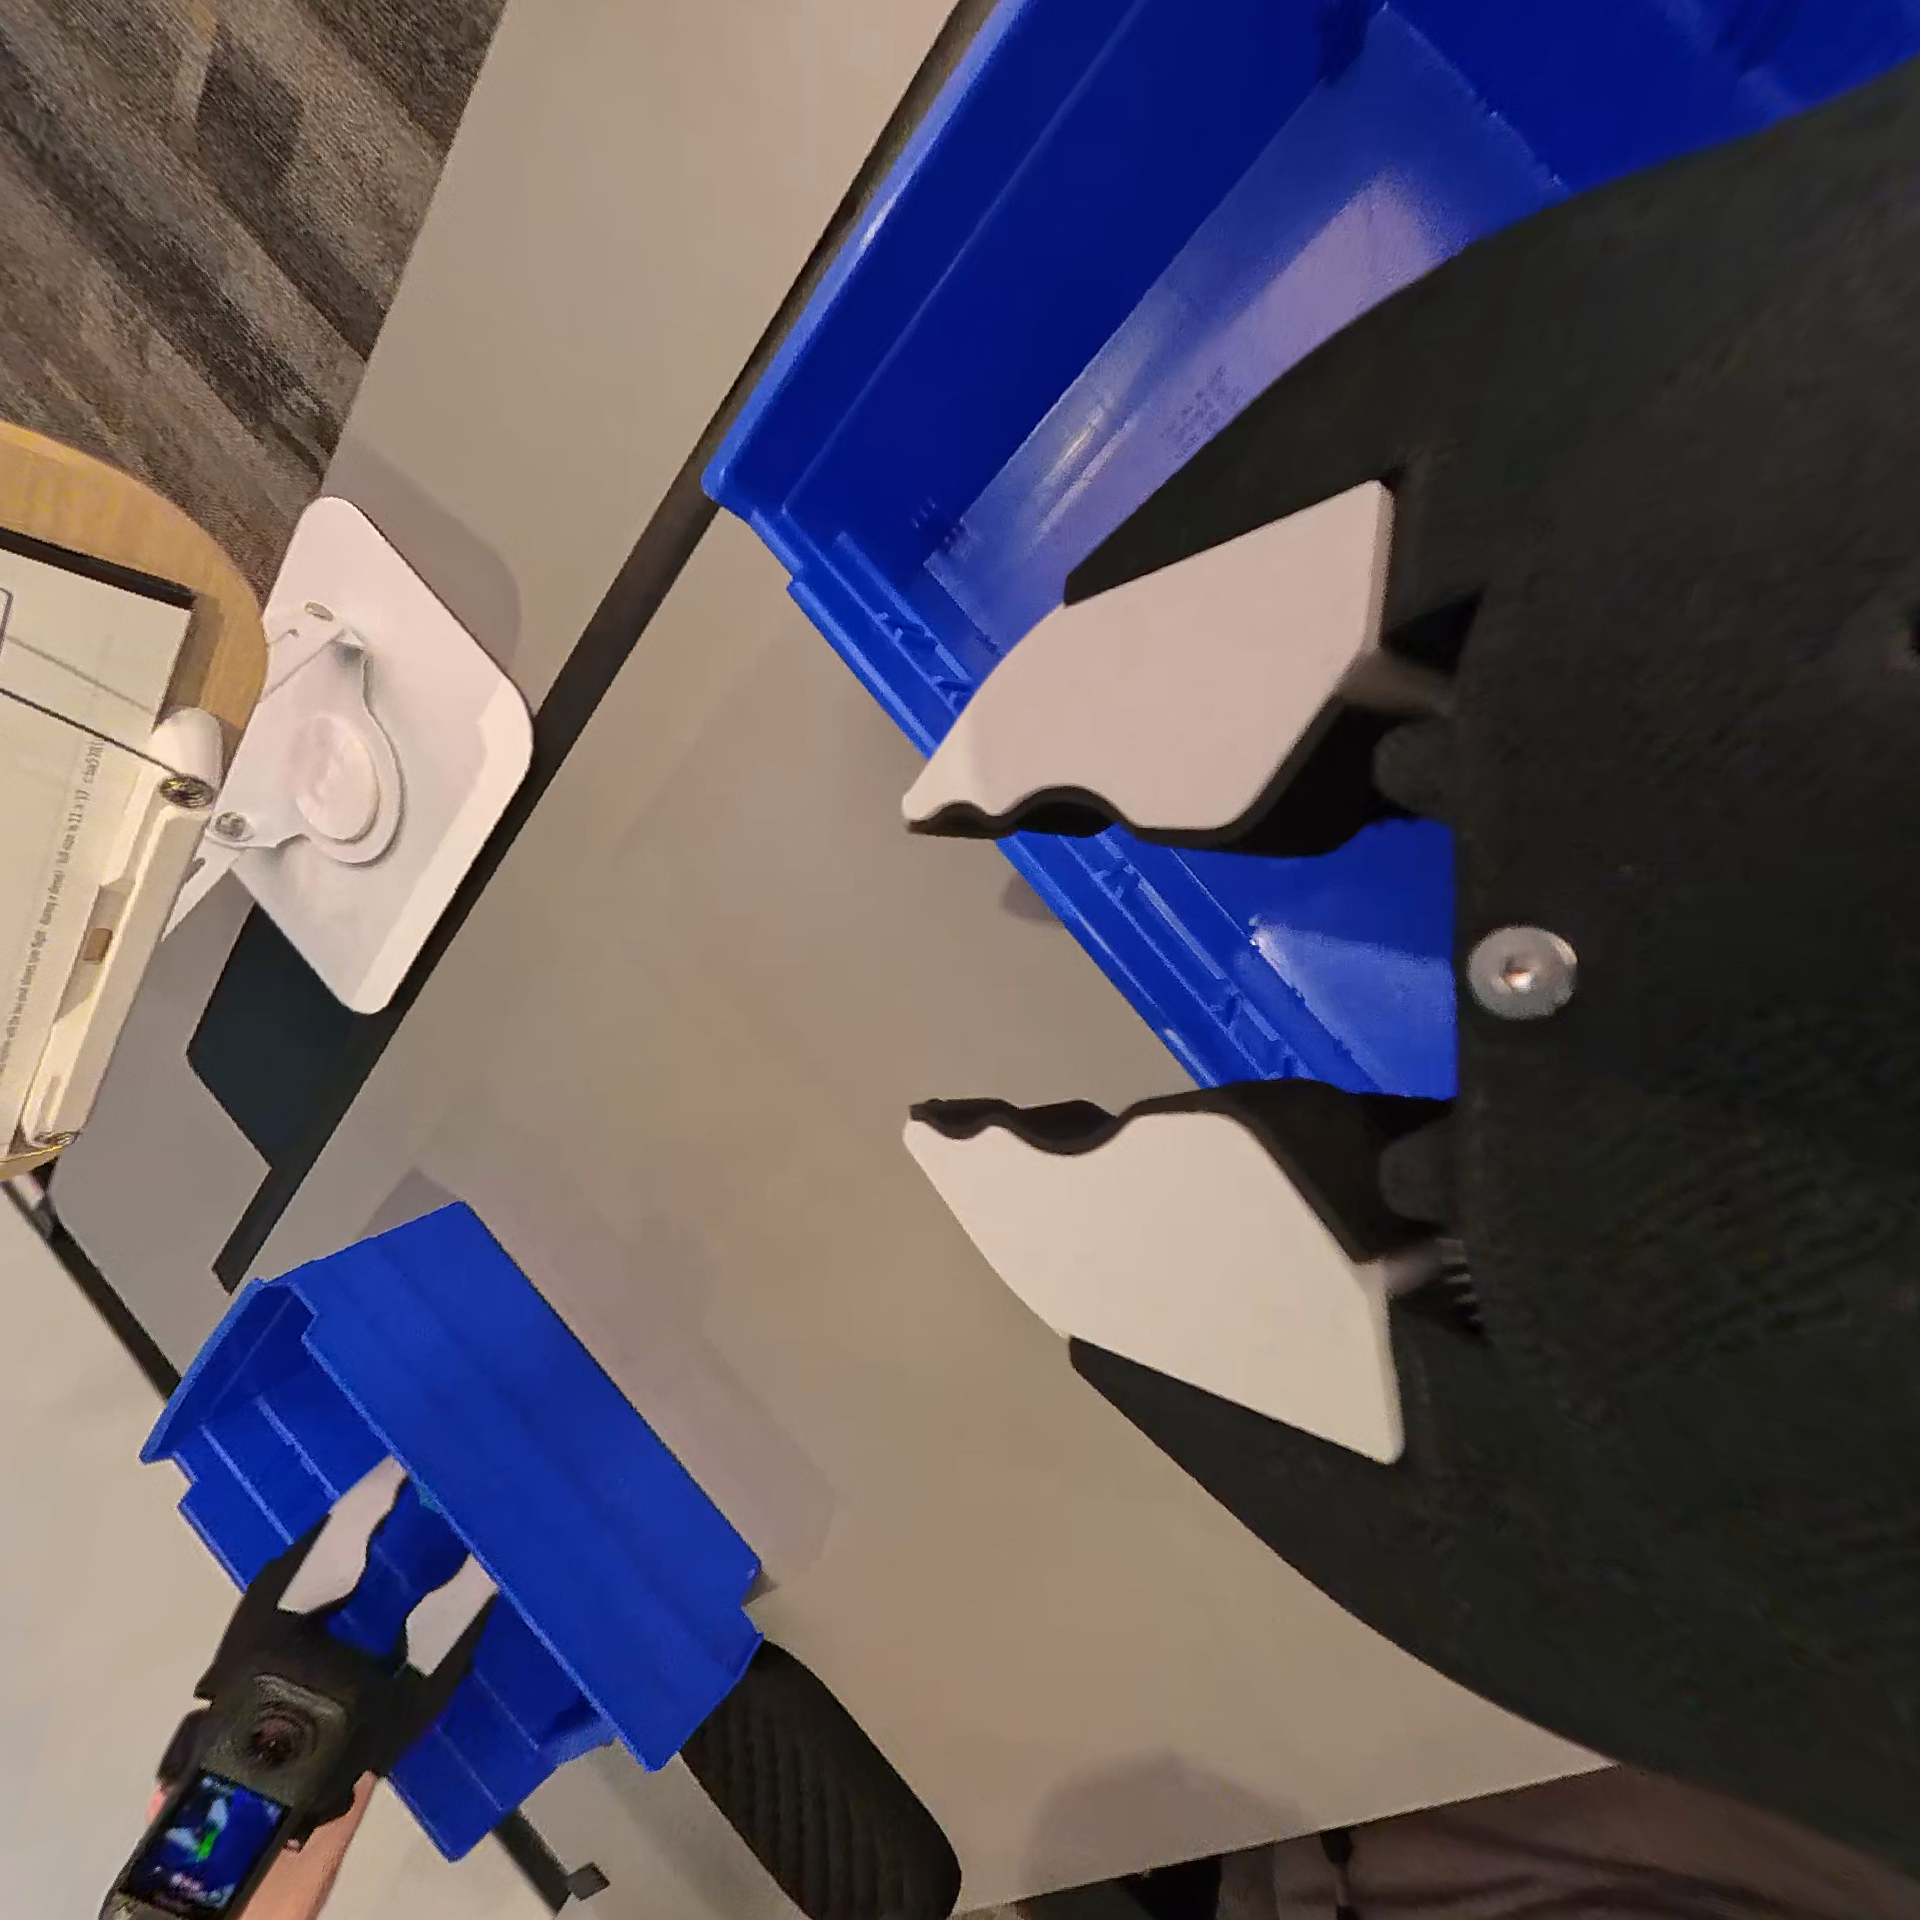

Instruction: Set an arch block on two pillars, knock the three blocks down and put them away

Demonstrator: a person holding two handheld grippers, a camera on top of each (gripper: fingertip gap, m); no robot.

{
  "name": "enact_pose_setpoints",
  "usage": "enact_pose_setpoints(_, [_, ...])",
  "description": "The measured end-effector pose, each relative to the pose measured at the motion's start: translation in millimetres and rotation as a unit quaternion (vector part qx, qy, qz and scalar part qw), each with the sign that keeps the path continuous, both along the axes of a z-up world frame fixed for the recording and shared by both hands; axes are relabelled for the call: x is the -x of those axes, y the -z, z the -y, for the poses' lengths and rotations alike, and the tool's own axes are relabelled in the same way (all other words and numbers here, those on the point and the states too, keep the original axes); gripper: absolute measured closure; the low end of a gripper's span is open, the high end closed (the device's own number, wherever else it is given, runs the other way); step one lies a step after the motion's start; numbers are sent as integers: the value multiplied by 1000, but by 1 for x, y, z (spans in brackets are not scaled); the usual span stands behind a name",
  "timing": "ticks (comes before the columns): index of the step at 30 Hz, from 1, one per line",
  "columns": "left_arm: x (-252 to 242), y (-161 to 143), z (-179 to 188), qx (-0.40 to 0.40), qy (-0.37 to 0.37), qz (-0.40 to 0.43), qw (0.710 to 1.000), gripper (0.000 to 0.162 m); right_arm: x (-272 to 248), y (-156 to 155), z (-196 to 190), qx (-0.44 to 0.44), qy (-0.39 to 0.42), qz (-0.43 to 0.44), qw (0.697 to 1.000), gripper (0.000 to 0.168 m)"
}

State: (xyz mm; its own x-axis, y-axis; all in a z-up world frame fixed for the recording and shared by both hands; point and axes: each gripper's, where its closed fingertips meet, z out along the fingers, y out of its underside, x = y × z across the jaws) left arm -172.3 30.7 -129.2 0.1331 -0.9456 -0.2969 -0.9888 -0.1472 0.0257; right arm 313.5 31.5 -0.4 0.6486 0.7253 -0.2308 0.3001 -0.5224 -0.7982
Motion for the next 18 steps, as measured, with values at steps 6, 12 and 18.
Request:
enact_pose_setpoints(6, [-7, 19, 9, 64, 43, -12, 997, 105, -2, 5, 1, 19, 2, -17, 1000, 119])
enact_pose_setpoints(12, [-14, 23, 10, 118, 7, 19, 993, 127, -1, 15, -1, 42, -1, -12, 999, 119])
enact_pose_setpoints(18, [-5, 2, 9, 111, -69, 61, 990, 128, 4, 7, 1, 27, -12, -20, 999, 119])
